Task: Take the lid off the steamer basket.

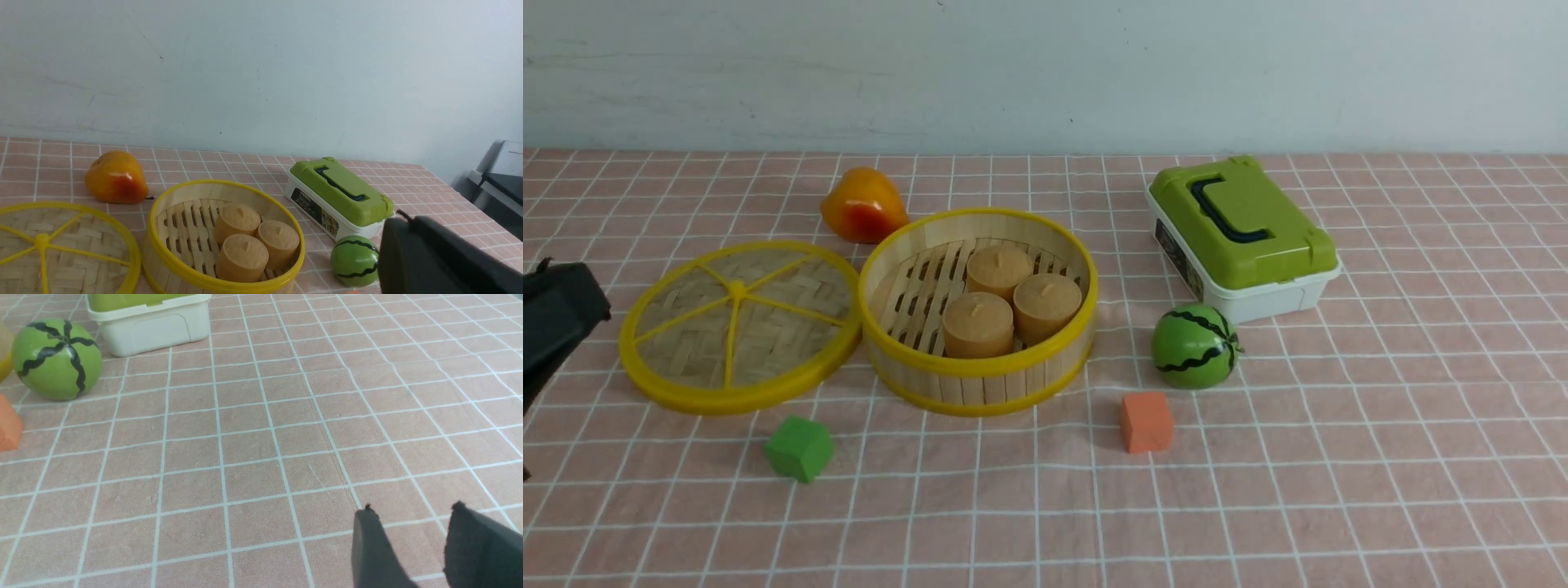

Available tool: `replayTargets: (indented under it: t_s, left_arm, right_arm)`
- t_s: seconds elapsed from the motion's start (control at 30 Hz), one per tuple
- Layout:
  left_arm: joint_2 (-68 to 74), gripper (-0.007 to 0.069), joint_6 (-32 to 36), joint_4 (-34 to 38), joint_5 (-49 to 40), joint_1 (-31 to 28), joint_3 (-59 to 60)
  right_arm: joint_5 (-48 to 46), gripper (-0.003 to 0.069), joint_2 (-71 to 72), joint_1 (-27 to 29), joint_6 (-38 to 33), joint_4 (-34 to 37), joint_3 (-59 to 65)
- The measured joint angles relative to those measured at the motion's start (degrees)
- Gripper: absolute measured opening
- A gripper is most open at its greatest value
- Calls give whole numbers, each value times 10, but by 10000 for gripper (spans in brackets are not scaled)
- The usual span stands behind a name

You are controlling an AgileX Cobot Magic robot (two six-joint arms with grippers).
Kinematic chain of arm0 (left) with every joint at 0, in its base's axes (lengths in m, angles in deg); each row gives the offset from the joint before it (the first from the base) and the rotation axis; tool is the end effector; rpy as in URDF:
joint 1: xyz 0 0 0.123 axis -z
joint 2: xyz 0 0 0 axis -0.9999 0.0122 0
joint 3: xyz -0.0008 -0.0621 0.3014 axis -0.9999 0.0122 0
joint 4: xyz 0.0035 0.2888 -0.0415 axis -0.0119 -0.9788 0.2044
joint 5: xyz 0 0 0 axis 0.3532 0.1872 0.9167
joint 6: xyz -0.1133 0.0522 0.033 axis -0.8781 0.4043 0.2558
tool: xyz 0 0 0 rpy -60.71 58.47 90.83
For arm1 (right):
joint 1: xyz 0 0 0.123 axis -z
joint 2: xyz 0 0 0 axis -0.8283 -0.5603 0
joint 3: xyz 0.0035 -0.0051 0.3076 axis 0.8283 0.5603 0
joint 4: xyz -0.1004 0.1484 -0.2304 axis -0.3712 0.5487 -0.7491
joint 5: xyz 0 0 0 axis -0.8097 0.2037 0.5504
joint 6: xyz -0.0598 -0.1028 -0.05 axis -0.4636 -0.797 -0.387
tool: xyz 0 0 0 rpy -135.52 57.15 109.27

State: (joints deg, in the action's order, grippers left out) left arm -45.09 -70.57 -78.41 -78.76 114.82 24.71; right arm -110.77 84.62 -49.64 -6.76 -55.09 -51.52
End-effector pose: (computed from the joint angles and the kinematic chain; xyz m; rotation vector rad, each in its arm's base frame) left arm 0.1429 -0.0649 0.3545 0.0812 1.5904 -0.5838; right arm 0.1056 -0.0106 0.1611 0.2050 1.8655 0.0101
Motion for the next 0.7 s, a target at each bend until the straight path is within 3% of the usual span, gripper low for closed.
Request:
replayTargets:
  t_s: [0.27, 0.4, 0.57, 0.7]
  left_arm:
    - [-4, -13, 0, 0, -9, 0, 13]
    - [-45, -13, 39, -6, -5, -6, 66]
    - [-128, -13, 84, 8, -2, -72, 133]
    - [-217, -13, 92, 50, 0, -177, 211]
  right_arm:
    - [0, 241, 0, 0, 0, 0, 0]
    - [0, 241, 0, 0, 0, 0, 0]
    - [0, 241, 0, 0, 0, 0, 0]
    - [0, 241, 0, 0, 0, 0, 0]
